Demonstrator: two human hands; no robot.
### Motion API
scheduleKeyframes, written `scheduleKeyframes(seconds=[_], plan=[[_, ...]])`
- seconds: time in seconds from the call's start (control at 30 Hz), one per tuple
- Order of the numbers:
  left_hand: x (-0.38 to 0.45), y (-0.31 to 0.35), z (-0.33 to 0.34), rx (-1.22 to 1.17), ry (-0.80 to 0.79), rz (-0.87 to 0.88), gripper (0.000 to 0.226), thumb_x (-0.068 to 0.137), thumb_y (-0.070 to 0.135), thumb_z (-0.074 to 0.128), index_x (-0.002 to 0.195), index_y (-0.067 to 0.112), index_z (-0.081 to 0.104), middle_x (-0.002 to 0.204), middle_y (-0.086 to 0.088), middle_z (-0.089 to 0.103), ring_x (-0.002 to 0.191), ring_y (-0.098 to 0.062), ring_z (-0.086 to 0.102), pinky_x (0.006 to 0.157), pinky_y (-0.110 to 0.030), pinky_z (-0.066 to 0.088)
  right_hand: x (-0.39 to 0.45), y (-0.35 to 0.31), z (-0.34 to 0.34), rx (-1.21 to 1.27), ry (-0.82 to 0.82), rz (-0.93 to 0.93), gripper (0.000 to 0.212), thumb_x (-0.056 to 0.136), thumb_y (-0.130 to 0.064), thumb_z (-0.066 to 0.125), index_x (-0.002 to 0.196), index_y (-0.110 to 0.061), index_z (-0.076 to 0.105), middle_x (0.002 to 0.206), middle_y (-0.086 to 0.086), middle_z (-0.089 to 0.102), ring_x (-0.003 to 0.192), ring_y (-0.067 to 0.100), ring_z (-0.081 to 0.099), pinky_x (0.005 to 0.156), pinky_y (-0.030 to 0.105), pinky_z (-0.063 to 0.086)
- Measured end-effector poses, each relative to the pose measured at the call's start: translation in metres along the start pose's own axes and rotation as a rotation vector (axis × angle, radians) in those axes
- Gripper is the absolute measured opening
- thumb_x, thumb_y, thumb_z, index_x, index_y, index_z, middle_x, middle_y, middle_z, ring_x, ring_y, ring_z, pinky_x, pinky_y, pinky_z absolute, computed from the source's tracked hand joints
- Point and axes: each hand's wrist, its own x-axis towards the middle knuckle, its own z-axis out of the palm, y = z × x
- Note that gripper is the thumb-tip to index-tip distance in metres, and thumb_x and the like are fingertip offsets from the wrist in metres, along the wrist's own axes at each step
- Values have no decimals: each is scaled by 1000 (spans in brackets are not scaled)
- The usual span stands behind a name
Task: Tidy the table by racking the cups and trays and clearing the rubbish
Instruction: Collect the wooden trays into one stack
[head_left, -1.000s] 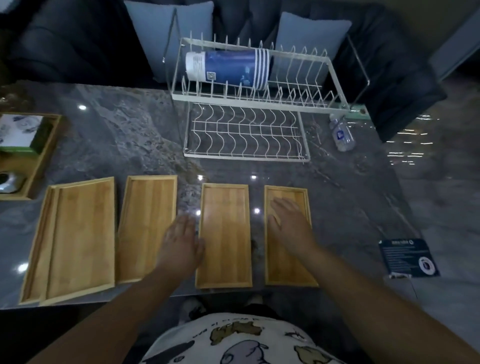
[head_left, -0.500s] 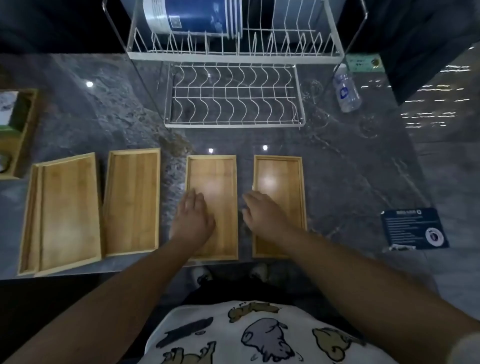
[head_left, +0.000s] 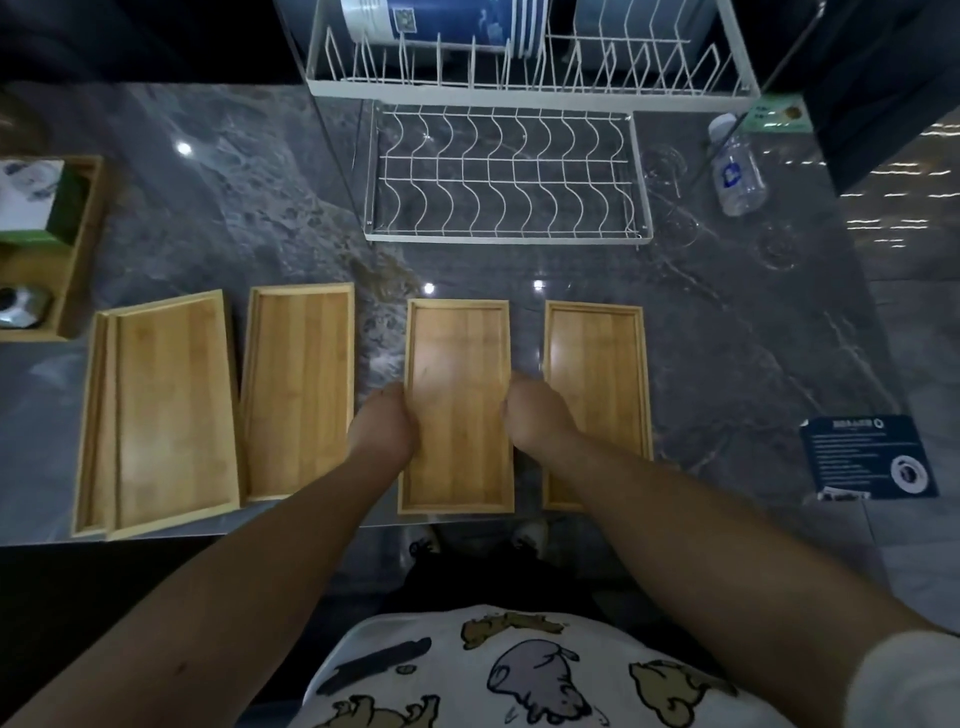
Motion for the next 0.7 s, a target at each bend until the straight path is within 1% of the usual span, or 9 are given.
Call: scheduleKeyframes(seconds=[0.1, 0.2, 0.23, 0.3, 0.37, 0.43, 0.53, 0.6, 0.7], plan=[[-1, -6, 0, -8, -5, 63, 22, 90, 11, 43, 106, 10, 58, 106, -16, 62, 94, -32, 61, 75, -40, 51, -2, -1, 2, 16, -16, 23, 22, 100, -8, 40, 114, -1, 56, 111, 16, 62, 99, 27, 61, 73, 27, 43], [-5, -10, 0, -34, 1, 90, 17, 88, 11, 45, 99, 12, 58, 101, -15, 60, 87, -31, 61, 67, -36, 47, -9, -3, 1, 58, 20, 30, 19, 100, -13, 42, 110, -4, 56, 106, 13, 62, 96, 26, 61, 70, 28, 42], [-6, -10, 0, -23, 14, 92, 19, 89, 12, 46, 104, 10, 58, 107, -16, 58, 91, -32, 60, 71, -38, 49, -13, -2, -1, 99, 81, 14, 17, 99, -17, 44, 107, -6, 55, 102, 10, 62, 93, 25, 61, 69, 28, 42], [-11, -5, 3, 45, 75, 148, 34, 91, 16, 50, 124, 7, 53, 122, -18, 52, 107, -33, 54, 89, -41, 46, -20, 8, -9, 178, 234, -10, 20, 98, -24, 46, 109, -10, 56, 102, 6, 58, 90, 21, 58, 70, 29, 42], [-17, 7, 7, 39, 125, 283, 46, 92, 18, 54, 136, 6, 47, 132, -17, 49, 118, -32, 48, 101, -41, 40, -25, 28, -19, 204, 351, 11, 28, 97, -25, 48, 118, -9, 57, 114, 9, 56, 92, 21, 57, 72, 30, 44], [-25, 26, 13, -30, 74, 412, 50, 92, 19, 56, 139, 8, 44, 137, -14, 49, 122, -29, 49, 103, -39, 40, -28, 57, -30, 167, 424, 72, 34, 96, -23, 49, 126, -7, 57, 127, 14, 53, 104, 28, 56, 82, 34, 47], [-36, 61, 30, -134, -103, 514, 48, 94, 21, 55, 140, 13, 44, 133, -11, 54, 117, -27, 55, 96, -32, 43, -35, 99, -40, 66, 496, 182, 34, 94, -19, 49, 122, -1, 59, 125, 22, 53, 111, 37, 52, 90, 37, 45], [-40, 84, 43, -130, -187, 504, 42, 95, 22, 53, 136, 13, 46, 123, -12, 58, 106, -29, 60, 88, -35, 49, -39, 117, -43, 23, 513, 244, 31, 93, -17, 50, 115, 3, 59, 119, 26, 52, 108, 42, 51, 90, 42, 45], [-38, 109, 57, 9, -224, 406, 27, 98, 21, 47, 121, 8, 48, 109, -15, 59, 94, -30, 61, 77, -37, 51, -40, 129, -42, 70, 447, 315, 44, 93, -18, 49, 134, -2, 47, 127, 26, 49, 114, 42, 50, 94, 47, 46]])
